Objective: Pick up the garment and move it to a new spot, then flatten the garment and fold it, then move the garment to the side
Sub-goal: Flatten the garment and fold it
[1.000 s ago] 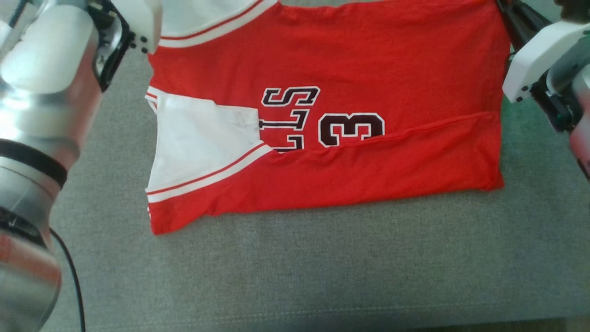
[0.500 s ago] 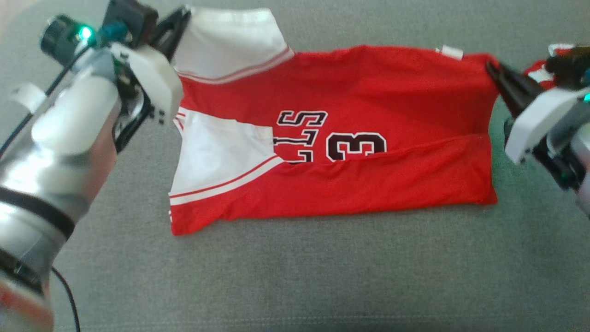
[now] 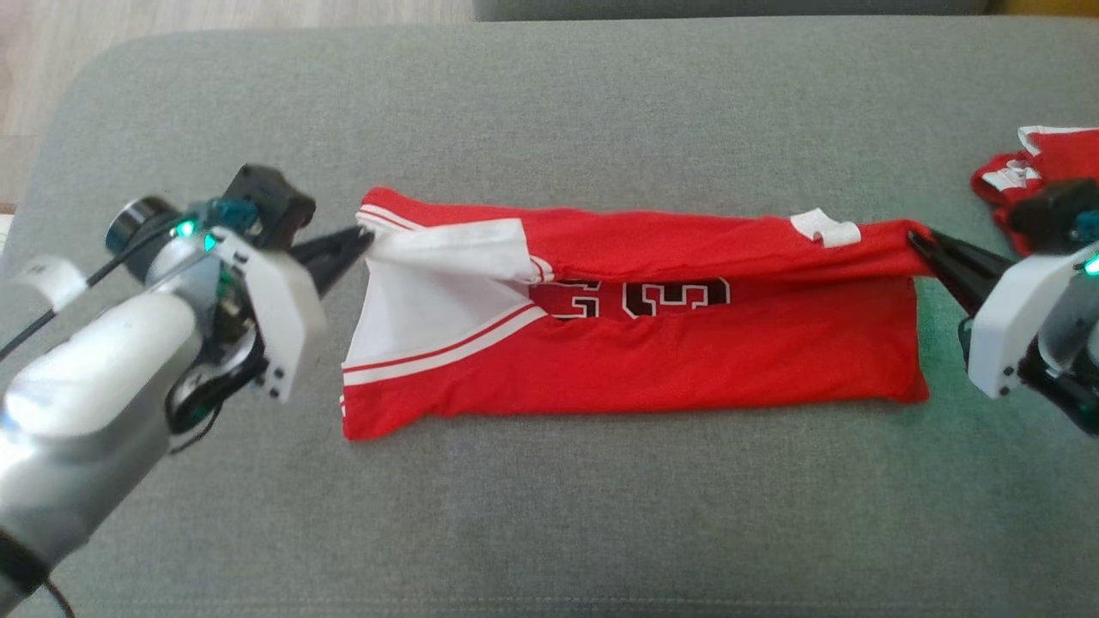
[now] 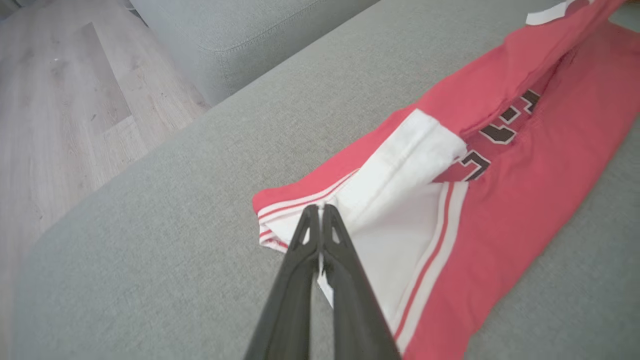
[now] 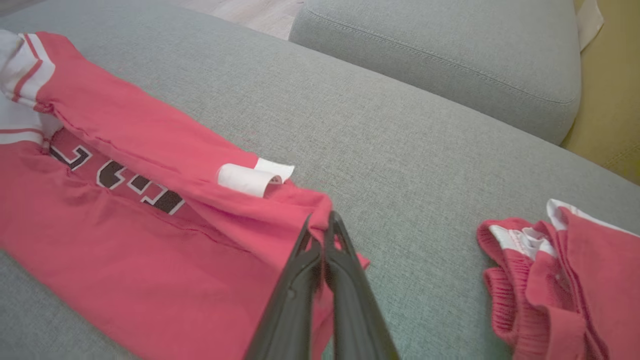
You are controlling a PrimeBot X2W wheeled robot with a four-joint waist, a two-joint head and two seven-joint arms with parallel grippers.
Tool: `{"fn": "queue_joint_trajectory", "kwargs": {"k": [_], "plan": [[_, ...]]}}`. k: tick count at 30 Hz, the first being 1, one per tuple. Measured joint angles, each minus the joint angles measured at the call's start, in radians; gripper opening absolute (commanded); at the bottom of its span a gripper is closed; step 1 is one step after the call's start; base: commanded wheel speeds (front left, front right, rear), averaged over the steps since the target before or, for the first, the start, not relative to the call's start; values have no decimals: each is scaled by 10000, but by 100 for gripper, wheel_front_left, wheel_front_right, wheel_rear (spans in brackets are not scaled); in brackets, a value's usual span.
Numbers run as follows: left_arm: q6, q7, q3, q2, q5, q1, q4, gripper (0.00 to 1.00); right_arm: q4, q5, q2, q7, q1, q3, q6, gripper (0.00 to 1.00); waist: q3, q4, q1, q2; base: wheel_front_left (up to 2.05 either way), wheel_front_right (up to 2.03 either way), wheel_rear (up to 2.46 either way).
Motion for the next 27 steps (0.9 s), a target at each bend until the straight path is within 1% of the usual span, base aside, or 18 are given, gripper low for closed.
{"fn": "queue_joint_trajectory", "kwargs": {"k": [6,13,20,23,27], "plan": [[52,988,-155,727,-546,421,-1513,0,-213,127,-192,261,273,454,0,0,-122,54,0,0,0,0,0],[48,1799,-345,1269,-1014,616,-2499,0,-357,284,-268,568,342,744,0,0,-208,25,0,0,0,0,0],[63,2138,-408,1559,-1216,679,-2930,0,-640,717,-451,1024,343,934,0,0,-280,-101,0,0,0,0,0],[219,2136,-393,1603,-1325,679,-2938,0,-746,857,-495,1158,346,972,0,0,-337,-155,0,0,0,0,0],[232,2136,-376,1634,-1360,682,-2938,0,-867,1030,-529,1256,349,1003,0,0,-446,-213,0,0,0,0,0]]}}
